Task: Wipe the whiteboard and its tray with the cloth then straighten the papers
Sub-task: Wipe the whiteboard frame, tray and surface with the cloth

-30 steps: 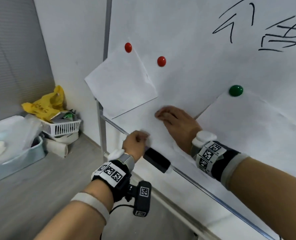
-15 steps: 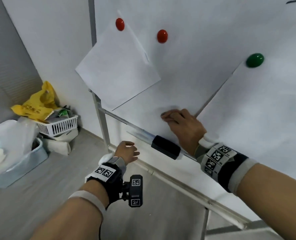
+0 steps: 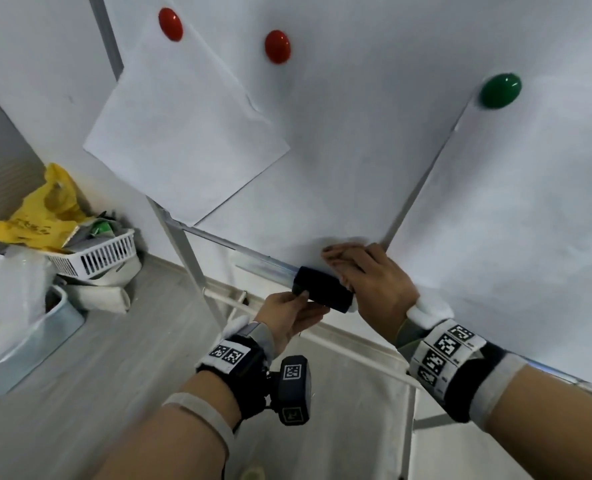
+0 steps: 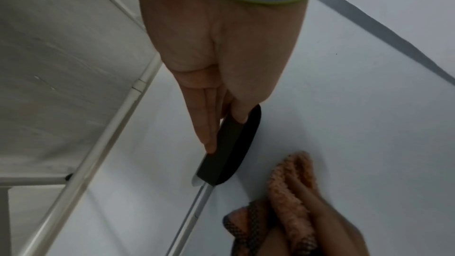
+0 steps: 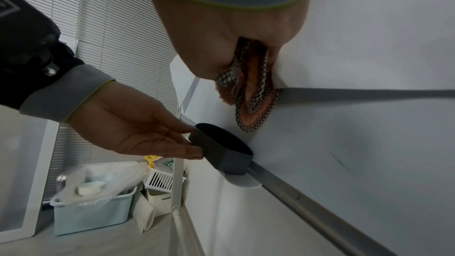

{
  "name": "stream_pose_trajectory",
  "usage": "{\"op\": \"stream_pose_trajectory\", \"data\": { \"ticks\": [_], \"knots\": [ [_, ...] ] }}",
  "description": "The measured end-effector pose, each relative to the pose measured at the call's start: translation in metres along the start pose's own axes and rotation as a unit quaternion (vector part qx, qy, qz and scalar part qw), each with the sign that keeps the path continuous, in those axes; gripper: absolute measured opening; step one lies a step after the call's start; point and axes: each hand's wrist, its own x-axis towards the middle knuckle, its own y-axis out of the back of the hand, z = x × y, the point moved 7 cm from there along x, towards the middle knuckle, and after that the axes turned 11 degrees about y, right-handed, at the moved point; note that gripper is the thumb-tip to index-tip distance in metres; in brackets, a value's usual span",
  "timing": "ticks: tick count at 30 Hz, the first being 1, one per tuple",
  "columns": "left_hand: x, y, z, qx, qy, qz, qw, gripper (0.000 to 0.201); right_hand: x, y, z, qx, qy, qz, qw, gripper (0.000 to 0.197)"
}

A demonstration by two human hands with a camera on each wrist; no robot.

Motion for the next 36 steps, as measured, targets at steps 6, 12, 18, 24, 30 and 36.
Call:
{"op": "stream_pose_trajectory", "data": {
  "ticks": [6,12,18,24,30,36],
  "knots": [
    [0.003,-0.010,-0.008,-0.014,-0.001,0.012,1.000,0.025,-0.011,0.005,0.002,0.034,-0.021,0.033,0.999,0.041],
    [0.007,-0.015,-0.021,-0.001,0.021,0.009,1.000,0.028,0.001,0.017,-0.003,0.075,-0.058,0.045,0.994,0.049],
    [0.014,0.026,0.008,-0.045,0.012,0.048,0.998,0.029,0.025,0.013,-0.019,0.076,-0.055,0.070,0.993,0.046],
    [0.011,0.044,0.030,-0.037,0.040,0.028,0.998,0.039,0.037,-0.018,-0.038,0.088,-0.111,0.003,0.990,0.054],
    [0.013,0.061,0.058,0.022,0.045,0.095,0.994,0.021,0.046,-0.055,-0.073,0.096,-0.086,-0.088,0.988,0.039],
    [0.028,0.072,0.063,0.027,0.062,0.067,0.995,0.028,0.042,-0.087,-0.069,0.045,-0.146,-0.144,0.978,0.038]
  ]
}}
